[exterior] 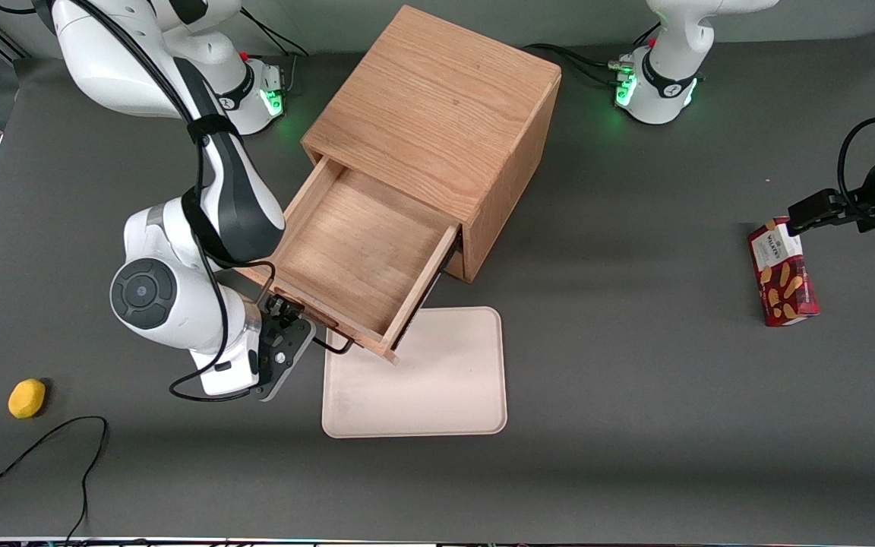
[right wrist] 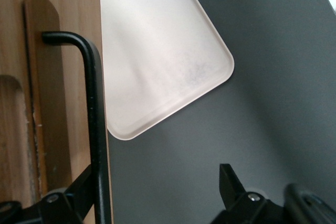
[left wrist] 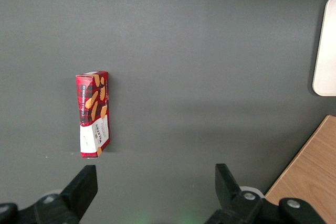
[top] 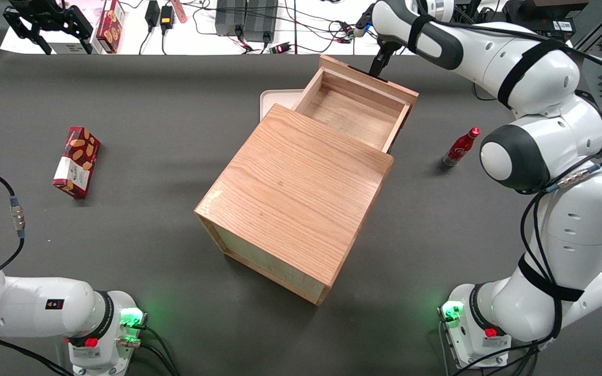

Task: Open upper drawer

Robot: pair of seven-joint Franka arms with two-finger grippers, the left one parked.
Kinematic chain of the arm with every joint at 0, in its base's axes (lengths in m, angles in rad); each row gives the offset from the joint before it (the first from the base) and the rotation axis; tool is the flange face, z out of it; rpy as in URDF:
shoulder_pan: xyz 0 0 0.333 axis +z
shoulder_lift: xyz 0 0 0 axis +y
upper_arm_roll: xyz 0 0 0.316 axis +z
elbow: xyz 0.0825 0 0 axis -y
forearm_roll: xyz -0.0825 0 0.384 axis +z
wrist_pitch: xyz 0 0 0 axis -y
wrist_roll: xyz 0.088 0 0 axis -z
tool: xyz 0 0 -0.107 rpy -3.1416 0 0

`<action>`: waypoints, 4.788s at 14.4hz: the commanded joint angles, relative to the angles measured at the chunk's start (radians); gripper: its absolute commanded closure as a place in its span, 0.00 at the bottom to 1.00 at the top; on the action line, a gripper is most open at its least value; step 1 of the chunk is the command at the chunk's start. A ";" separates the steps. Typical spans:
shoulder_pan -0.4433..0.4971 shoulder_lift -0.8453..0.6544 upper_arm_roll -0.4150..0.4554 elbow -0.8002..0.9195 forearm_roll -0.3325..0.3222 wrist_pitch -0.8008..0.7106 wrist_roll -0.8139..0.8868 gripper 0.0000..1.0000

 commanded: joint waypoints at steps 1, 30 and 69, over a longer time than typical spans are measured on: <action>-0.012 0.023 0.006 0.051 0.020 -0.036 -0.025 0.00; -0.154 -0.604 -0.077 -0.156 -0.047 -0.310 0.559 0.00; -0.467 -0.598 0.059 -0.285 -0.083 -0.201 0.613 0.00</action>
